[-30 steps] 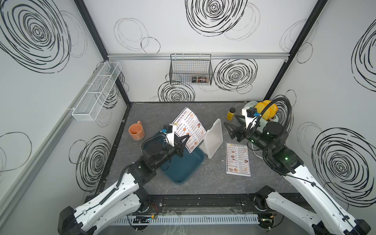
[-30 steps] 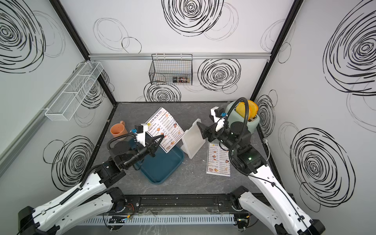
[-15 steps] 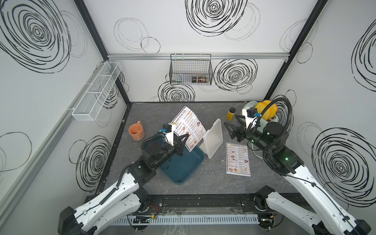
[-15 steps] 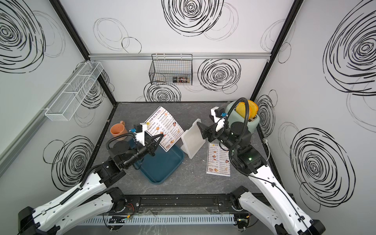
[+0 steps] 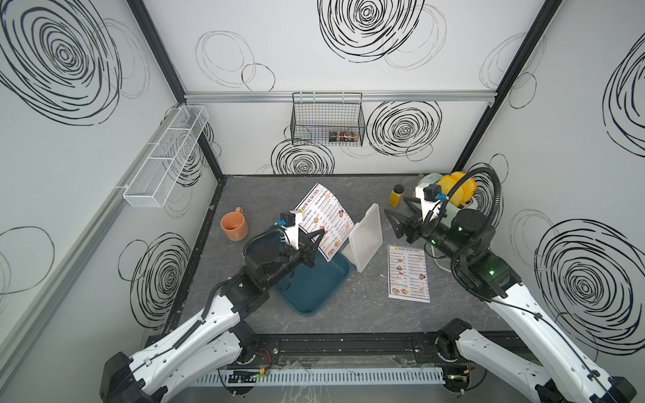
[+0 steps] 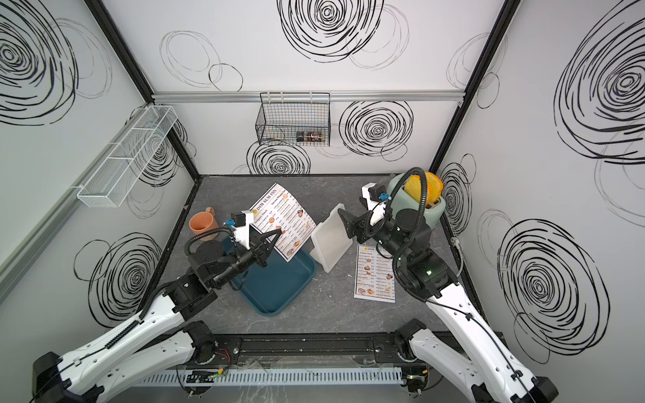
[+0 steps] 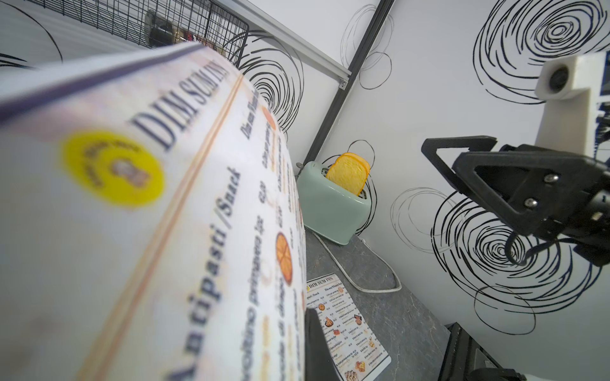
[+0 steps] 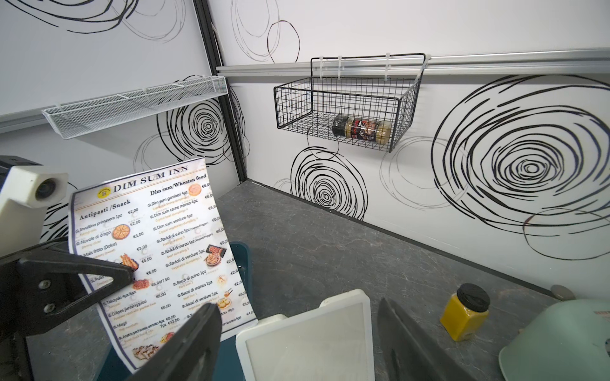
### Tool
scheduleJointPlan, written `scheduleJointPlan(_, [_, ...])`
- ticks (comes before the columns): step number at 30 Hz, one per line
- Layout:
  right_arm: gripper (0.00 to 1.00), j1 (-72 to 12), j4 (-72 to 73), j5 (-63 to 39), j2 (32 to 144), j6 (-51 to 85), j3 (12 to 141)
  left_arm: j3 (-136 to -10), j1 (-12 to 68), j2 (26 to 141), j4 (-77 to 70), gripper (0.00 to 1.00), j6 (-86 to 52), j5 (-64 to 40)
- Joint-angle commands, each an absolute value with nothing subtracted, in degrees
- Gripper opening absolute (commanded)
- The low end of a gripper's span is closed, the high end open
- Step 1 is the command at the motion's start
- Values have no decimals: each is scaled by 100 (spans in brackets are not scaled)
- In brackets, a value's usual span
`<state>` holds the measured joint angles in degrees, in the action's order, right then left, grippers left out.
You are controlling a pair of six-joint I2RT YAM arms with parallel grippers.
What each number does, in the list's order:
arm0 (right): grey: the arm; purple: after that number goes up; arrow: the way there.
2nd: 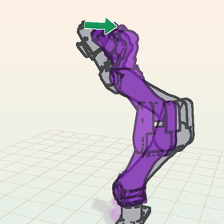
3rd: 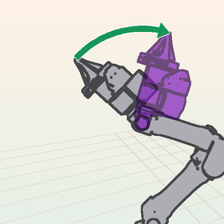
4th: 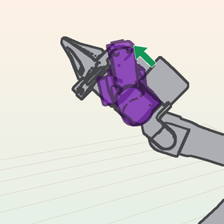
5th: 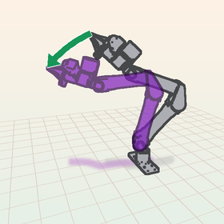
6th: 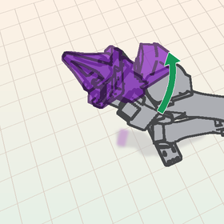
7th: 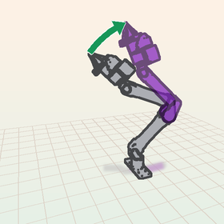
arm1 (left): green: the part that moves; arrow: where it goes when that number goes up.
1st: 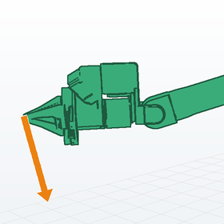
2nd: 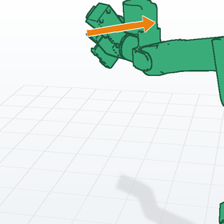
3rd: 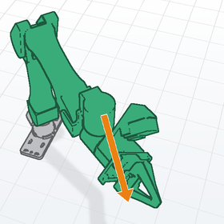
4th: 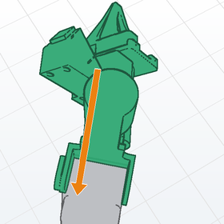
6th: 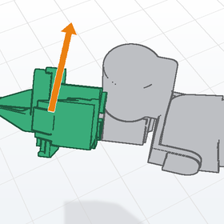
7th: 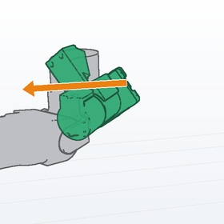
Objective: Replace the menus in the menu holders
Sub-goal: Insert the menu into the menu holder.
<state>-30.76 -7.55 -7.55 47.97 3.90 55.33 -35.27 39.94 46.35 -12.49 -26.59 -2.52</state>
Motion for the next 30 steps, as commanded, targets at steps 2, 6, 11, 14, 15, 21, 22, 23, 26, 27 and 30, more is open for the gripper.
scheduleJointPlan(2, [79, -3120, -817, -694, 4746, 404, 5561, -3542, 3946, 4631, -1616, 0, -2800, -296])
scheduleJointPlan(6, [79, -3119, -823, -700, 4744, 404, 5559, -3577, 3946, 4592, -1675, 0, -2786, -285])
scheduleJointPlan(11, [79, -3124, -810, -703, 4745, 410, 5558, -3586, 3947, 4554, -1819, 0, -2796, -375])
scheduleJointPlan(14, [78, -3123, -811, -706, 4742, 411, 5561, -3577, 3947, 4577, -1816, 0, -2795, -397])
scheduleJointPlan(15, [78, -3125, -809, -705, 4745, 413, 5560, -3575, 3941, 4587, -1798, 0, -2796, -396])
scheduleJointPlan(21, [78, -3134, -826, -677, 4737, 418, 5561, -3518, 3946, 4614, -1802, 0, -2813, -359])
scheduleJointPlan(22, [78, -3136, -826, -678, 4738, 422, 5560, -3516, 3945, 4623, -1806, 0, -2817, -359])
scheduleJointPlan(23, [78, -3135, -827, -677, 4738, 420, 5558, -3509, 3946, 4636, -1816, 0, -2817, -365])
scheduleJointPlan(26, [78, -3139, -826, -672, 4746, 421, 5561, -3474, 3938, 4664, -1827, 0, -2821, -364])
scheduleJointPlan(27, [78, -3146, -826, -670, 4745, 420, 5559, -3463, 3938, 4665, -1826, 0, -2822, -355])
scheduleJointPlan(30, [78, -3145, -838, -659, 4743, 418, 5556, -3428, 3938, 4676, -1825, 0, -2820, -338])
